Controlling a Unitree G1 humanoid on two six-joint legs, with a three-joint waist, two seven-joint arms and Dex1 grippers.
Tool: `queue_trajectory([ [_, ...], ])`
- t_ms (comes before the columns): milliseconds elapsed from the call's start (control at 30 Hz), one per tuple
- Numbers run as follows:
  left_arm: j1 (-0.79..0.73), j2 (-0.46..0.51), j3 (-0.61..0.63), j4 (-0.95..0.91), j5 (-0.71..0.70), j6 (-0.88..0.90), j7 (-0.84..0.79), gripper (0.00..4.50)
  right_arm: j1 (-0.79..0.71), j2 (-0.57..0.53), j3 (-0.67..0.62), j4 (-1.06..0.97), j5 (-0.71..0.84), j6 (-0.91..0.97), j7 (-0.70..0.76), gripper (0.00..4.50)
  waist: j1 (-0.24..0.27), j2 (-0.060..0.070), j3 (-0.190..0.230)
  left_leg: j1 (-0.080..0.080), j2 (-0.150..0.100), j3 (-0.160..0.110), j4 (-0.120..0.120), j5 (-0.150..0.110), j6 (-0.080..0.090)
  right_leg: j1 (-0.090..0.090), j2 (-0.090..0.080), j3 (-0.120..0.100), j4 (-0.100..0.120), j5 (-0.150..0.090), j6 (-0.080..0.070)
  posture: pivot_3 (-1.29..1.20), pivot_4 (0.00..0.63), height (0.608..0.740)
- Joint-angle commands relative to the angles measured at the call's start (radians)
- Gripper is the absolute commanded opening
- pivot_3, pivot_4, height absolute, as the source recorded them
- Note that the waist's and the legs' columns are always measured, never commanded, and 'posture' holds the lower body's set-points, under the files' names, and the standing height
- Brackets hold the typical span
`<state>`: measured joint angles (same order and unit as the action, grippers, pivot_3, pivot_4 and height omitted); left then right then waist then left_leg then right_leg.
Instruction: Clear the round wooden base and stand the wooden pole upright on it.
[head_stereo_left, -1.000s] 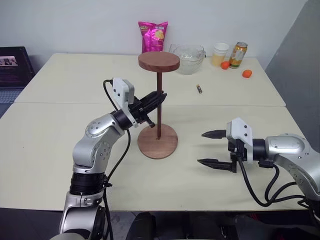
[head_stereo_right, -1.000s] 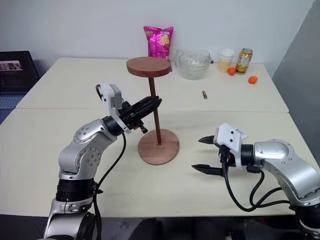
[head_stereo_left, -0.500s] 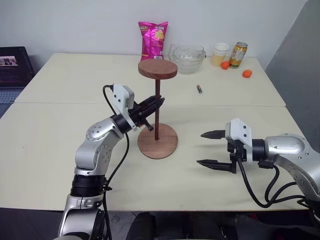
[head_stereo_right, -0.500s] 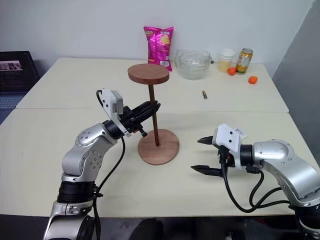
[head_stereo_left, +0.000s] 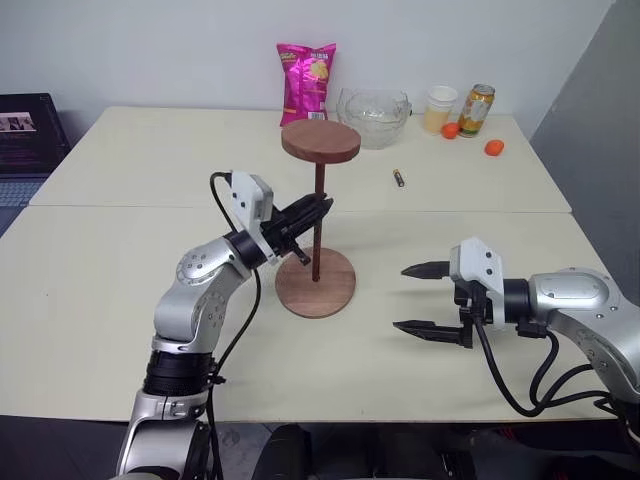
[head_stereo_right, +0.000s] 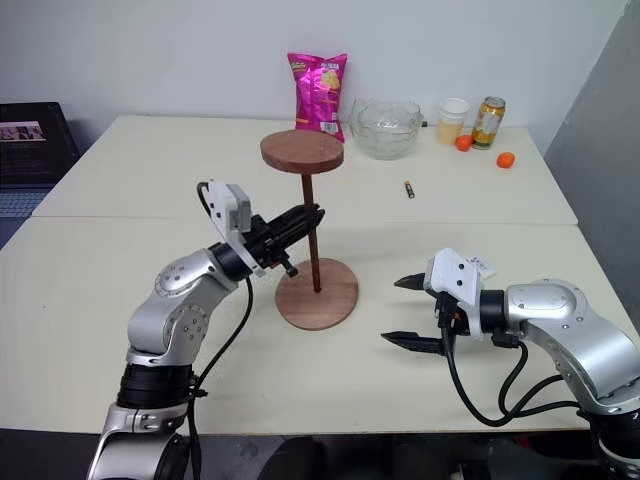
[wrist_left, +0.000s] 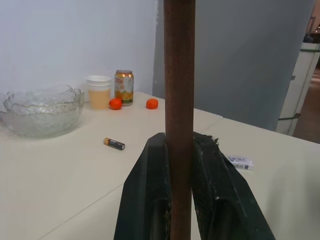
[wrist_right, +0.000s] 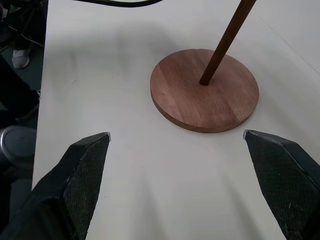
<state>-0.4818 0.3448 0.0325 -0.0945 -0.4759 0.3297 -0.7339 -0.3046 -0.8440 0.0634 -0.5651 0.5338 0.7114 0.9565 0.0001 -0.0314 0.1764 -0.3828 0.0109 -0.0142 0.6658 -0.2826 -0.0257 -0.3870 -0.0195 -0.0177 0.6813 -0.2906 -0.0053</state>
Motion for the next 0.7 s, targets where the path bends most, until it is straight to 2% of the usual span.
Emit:
queue_trajectory([
  [33, 0.005, -0.008, -0.018, -0.033, 0.001, -0.007, -0.006, 0.24, -0.011, -0.01, -0.005, -0.035, 0.017, 0.001, 0.009, 4.5, 0.0, 0.0, 0.0, 0.0, 0.0, 0.0, 0.0, 0.0, 0.0, 0.0, 0.0, 0.0, 0.0, 0.0, 0.0, 0.0, 0.15, 0.74],
  [700, 0.082, 0.041, 0.008, -0.072, 0.018, 0.006, 0.019, 0.24, -0.037, 0.01, -0.004, -0.048, 0.037, 0.042, -0.011, 4.5, -0.002, 0.0, 0.0, 0.001, 0.0, 0.0, 0.0, 0.0, 0.0, 0.0, 0.0, 0.0, 0.0, 0.0, 0.0, 0.0, 0.15, 0.74],
])
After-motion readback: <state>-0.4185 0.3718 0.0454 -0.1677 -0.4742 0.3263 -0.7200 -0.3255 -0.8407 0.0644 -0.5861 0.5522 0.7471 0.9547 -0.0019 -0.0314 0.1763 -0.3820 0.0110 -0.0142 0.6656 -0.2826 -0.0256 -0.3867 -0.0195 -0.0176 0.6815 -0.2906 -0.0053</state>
